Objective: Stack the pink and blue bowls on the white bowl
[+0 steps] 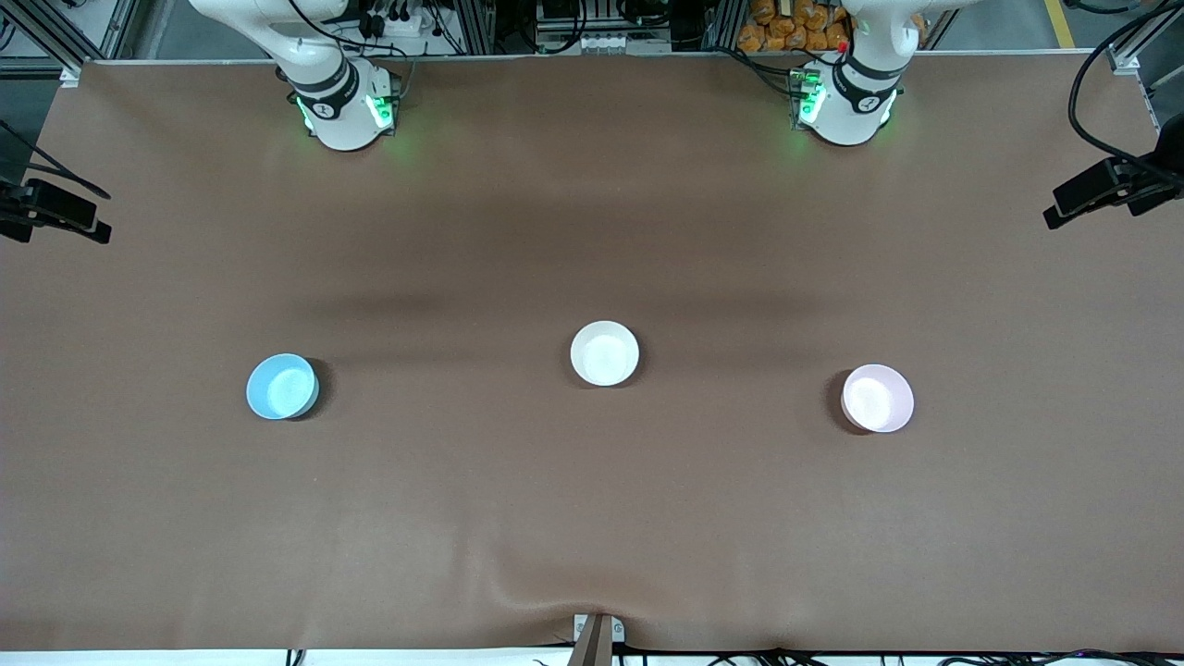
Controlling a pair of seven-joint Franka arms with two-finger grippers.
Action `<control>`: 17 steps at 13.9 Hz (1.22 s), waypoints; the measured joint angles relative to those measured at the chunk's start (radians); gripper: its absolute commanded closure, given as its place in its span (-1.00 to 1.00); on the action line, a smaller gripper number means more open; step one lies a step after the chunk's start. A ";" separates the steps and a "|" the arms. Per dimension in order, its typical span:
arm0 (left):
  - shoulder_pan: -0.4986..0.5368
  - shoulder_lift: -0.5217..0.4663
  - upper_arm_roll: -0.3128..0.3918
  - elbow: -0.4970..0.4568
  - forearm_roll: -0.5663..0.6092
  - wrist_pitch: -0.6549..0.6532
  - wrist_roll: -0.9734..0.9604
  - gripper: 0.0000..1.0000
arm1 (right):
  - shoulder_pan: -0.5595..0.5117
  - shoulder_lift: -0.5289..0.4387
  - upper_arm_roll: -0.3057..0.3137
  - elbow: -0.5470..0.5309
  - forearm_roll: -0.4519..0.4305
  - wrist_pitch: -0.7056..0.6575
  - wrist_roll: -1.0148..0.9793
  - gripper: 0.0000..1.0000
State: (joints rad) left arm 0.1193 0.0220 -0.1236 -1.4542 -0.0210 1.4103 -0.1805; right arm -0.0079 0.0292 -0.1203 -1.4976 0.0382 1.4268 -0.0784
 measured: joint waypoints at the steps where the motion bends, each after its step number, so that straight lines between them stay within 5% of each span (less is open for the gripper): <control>1: 0.000 0.014 0.000 -0.005 0.001 0.002 0.000 -1.00 | 0.000 0.000 0.000 0.000 0.000 0.000 0.000 -1.00; 7: 0.009 0.073 0.000 -0.215 0.005 0.258 0.000 -1.00 | 0.000 0.005 0.000 -0.018 0.000 0.004 0.000 -1.00; 14: 0.017 0.085 -0.001 -0.586 0.046 0.773 0.000 -1.00 | 0.000 0.009 0.000 -0.103 0.000 0.086 0.000 -1.00; 17: 0.016 0.137 -0.001 -0.675 0.051 0.957 0.000 -1.00 | 0.000 0.011 0.000 -0.148 0.000 0.134 0.001 -1.00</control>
State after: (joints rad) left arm 0.1358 0.1589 -0.1249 -2.1291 0.0296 2.3672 -0.1805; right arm -0.0079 0.0405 -0.1203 -1.6453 0.0382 1.5607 -0.0777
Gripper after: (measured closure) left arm 0.000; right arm 0.000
